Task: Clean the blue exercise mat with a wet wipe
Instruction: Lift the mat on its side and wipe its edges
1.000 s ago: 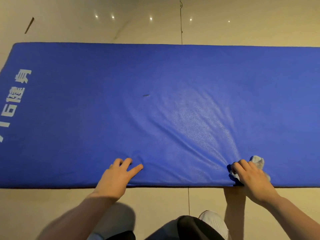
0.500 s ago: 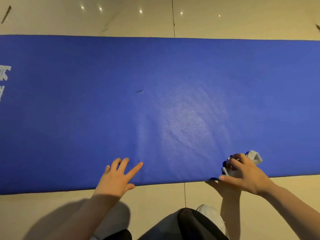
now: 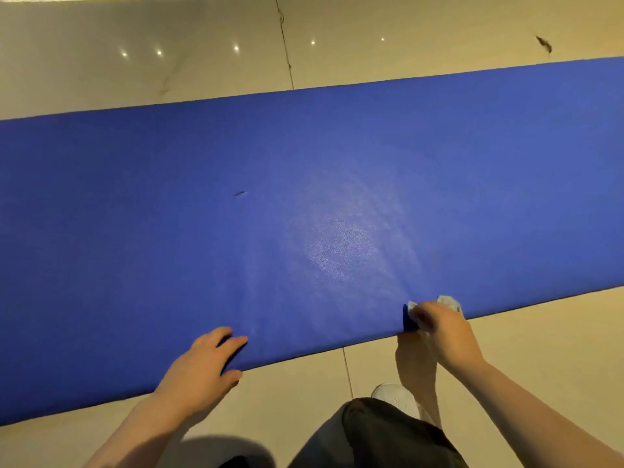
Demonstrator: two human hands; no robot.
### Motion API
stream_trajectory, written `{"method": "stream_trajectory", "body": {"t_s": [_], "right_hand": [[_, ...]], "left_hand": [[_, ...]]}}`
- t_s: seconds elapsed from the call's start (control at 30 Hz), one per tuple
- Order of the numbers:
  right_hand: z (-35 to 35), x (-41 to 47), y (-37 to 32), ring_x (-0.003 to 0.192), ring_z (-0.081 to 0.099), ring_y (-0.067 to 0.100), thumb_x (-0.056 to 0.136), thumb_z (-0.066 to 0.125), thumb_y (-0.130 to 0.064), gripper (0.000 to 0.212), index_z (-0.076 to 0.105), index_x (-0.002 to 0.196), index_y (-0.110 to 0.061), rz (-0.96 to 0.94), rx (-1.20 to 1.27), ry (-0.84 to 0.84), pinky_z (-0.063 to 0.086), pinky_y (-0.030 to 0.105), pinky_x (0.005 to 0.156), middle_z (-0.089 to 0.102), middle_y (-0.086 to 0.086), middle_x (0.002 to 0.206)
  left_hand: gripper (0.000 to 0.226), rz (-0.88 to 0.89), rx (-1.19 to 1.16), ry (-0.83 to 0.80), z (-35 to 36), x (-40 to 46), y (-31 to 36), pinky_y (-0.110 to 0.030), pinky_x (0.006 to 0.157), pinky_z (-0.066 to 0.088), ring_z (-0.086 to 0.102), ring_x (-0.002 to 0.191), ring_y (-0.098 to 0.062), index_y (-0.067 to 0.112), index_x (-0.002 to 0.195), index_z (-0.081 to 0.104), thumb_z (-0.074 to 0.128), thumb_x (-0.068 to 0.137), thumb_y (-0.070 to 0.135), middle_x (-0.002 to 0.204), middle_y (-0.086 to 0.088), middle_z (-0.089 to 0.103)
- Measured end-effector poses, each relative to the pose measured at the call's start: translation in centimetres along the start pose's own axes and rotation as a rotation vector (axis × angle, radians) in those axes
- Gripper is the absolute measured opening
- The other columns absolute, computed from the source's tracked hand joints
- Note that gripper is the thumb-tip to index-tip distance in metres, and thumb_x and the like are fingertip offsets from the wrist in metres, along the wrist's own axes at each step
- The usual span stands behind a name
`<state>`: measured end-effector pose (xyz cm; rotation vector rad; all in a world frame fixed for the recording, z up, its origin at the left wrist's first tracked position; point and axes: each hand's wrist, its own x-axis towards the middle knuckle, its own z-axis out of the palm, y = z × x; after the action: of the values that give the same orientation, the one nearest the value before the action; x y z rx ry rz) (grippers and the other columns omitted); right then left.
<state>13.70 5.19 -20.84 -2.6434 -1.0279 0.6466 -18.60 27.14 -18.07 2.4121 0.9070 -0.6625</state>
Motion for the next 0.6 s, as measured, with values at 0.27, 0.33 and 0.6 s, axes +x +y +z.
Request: {"method": "stream_trajectory", "body": {"t_s": [0.27,0.33,0.6], "right_hand": [[-11.2,-5.6,-5.5,0.086,0.063,0.001,0.087,0.068,-0.002,0.029,0.063,0.089,-0.031,-0.139,0.631,0.155,0.048,0.013,0.078,0.067,-0.021,0.089],[-14.9,-7.6,-5.7,0.082,0.064,-0.001,0.086,0.067,0.002,0.031,0.064,0.085,-0.028,-0.193,0.758,0.181,0.047,0.012,0.074,0.067,-0.023,0.083],[-24.9,-17.7,-1.7,0.078,0.065,0.024,0.081,0.075,-0.004,0.017,0.064,0.079,-0.018,-0.192,1.078,0.410,0.053,0.029,0.072,0.067,-0.002,0.077]], "left_hand": [[0.042,0.158,-0.252,0.096,-10.4,-2.6,11.3,-0.026,0.096,0.044,0.054,0.112,-0.007,0.031,0.135,0.052,0.059,0.095,0.037,0.128,0.009,0.057],[0.042,0.284,-0.348,0.127,-13.5,-3.4,16.3,-0.029,0.099,0.044,0.054,0.112,-0.008,0.031,0.135,0.051,0.060,0.094,0.036,0.127,0.008,0.057],[0.085,0.605,-0.308,-0.015,-16.2,-10.4,32.9,-0.018,0.104,0.031,0.031,0.133,0.006,0.054,0.144,0.014,0.066,0.077,0.057,0.143,0.027,0.028]]}}
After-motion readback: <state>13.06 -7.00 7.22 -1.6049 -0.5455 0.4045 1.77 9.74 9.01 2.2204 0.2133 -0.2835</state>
